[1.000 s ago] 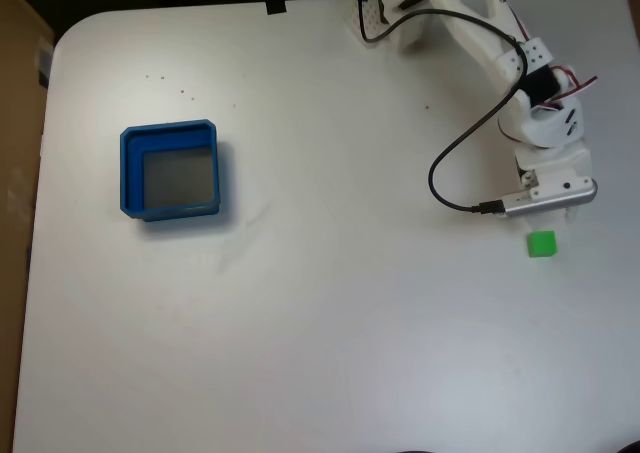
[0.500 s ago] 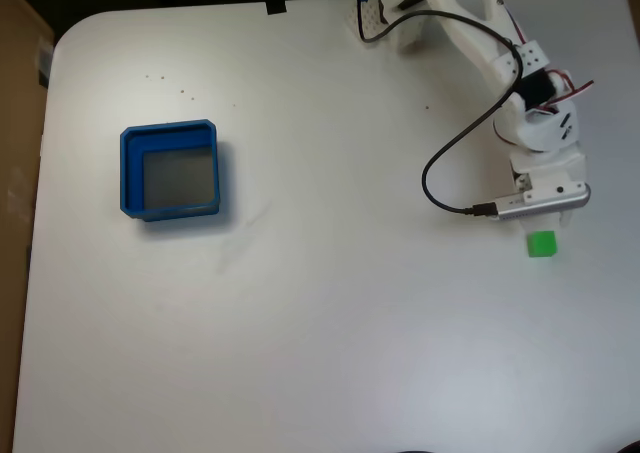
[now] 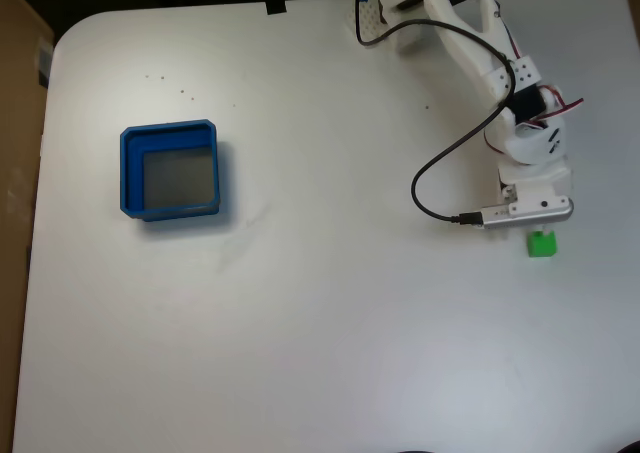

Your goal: Pick up green cube and drop it in the blue box

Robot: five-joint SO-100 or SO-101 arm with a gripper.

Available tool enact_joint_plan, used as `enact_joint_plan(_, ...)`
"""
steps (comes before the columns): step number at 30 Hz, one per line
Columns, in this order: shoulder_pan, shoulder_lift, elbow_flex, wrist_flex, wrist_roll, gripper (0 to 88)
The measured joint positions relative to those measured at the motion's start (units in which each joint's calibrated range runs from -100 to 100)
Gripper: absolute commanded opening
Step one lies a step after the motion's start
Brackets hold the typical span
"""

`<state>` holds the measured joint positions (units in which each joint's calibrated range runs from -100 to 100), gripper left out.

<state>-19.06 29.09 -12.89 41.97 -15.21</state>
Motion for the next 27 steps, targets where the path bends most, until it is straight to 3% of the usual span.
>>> enact_joint_plan(13, -3.3, 0.0, 0.0, -0.5, 0.0, 30.1)
enact_joint_plan(27, -3.3, 4.2, -0.1, -8.3, 0.0, 30.1)
